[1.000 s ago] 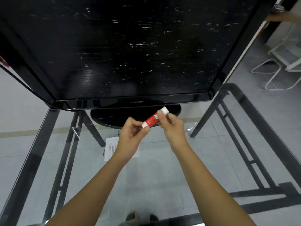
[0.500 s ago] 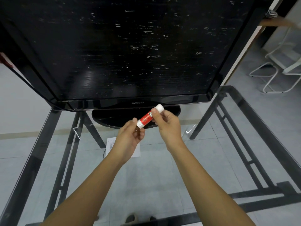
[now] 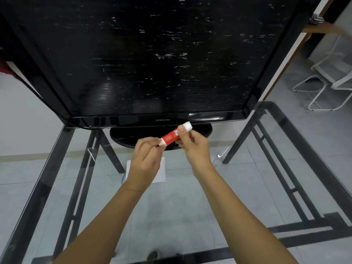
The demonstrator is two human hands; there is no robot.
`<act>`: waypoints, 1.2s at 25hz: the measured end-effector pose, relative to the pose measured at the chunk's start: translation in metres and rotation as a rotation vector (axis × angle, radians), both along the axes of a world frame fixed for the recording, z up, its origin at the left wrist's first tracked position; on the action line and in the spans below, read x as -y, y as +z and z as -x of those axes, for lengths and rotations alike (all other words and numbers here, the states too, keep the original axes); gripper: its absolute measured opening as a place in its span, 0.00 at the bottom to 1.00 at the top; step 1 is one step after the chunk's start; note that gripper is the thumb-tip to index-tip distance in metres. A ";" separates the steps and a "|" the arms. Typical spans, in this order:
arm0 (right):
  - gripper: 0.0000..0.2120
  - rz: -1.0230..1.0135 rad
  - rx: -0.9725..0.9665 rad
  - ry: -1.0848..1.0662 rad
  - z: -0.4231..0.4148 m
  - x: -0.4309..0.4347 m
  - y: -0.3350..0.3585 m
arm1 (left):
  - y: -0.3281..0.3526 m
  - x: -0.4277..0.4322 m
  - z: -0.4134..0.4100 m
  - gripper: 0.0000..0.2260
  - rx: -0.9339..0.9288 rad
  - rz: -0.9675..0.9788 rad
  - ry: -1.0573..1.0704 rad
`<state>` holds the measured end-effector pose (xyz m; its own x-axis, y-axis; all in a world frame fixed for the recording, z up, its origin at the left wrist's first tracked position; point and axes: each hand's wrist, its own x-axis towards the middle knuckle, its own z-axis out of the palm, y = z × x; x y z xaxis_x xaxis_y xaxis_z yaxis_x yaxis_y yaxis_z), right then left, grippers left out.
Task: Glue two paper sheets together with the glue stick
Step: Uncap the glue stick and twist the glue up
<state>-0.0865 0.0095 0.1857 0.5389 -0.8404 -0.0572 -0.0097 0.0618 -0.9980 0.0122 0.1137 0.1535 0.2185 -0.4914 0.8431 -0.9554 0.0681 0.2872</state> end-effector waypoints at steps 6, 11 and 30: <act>0.10 0.022 0.019 -0.017 0.001 -0.003 0.001 | 0.019 0.001 0.006 0.08 -1.612 -0.183 -0.391; 0.13 0.046 -0.011 -0.031 0.002 0.000 0.002 | 0.019 -0.001 0.001 0.02 -1.427 -0.174 -0.404; 0.08 0.068 -0.083 0.006 -0.007 -0.002 -0.003 | 0.006 -0.007 0.002 0.08 -1.013 -0.234 -0.216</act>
